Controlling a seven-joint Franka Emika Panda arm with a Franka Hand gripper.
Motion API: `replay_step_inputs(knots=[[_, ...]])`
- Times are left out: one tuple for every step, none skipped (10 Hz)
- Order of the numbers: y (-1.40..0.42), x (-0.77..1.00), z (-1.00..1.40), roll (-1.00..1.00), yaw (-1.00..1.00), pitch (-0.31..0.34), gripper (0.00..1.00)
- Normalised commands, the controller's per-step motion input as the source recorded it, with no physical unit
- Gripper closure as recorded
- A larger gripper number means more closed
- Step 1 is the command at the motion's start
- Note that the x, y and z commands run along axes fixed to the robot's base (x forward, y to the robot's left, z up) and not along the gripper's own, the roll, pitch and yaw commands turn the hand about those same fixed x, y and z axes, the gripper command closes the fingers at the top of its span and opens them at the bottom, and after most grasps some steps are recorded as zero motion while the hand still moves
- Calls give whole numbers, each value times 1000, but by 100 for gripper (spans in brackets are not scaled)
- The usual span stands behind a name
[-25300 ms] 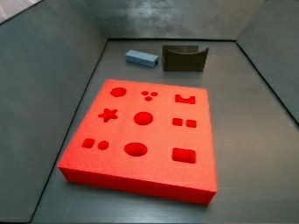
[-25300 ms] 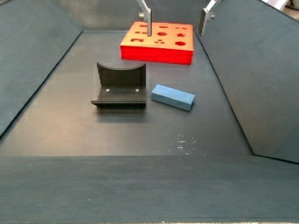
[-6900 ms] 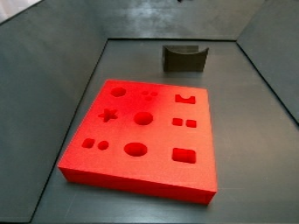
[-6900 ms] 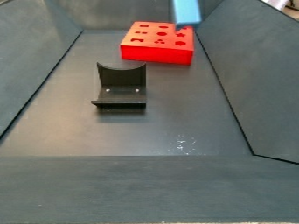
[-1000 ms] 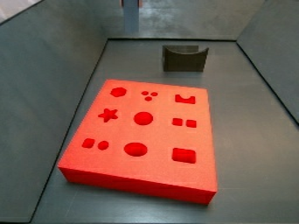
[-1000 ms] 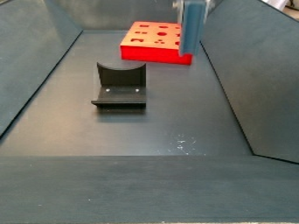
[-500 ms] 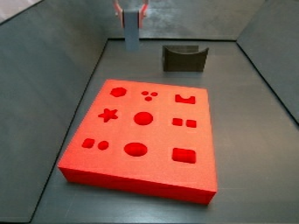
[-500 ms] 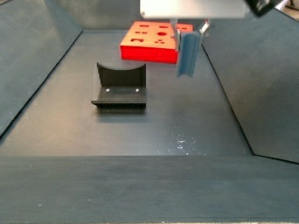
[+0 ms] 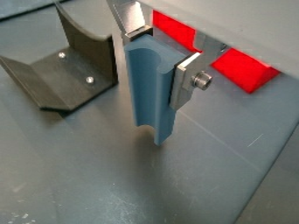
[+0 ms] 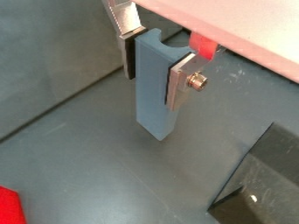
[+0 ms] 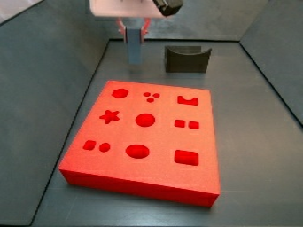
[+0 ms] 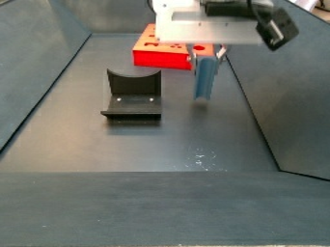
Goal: Pick up the arch object. Move up. Place the arch object on the fixture. Regrasp the arch object. Rotate the arch object. Move to above the board. Insert the arch object.
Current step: Rotate the arch object.
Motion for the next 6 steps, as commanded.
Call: replay_step_inputs(knots=[[13,30,-406,107,6,-26,100],[10,31,-332,115,8,-21,100],[5,28,-196,124,13,-9,100],[5,28,-196,124,13,-9,100],[4,14,-200,119,13,-1,100],[0,0,0,119,14,-2,0]])
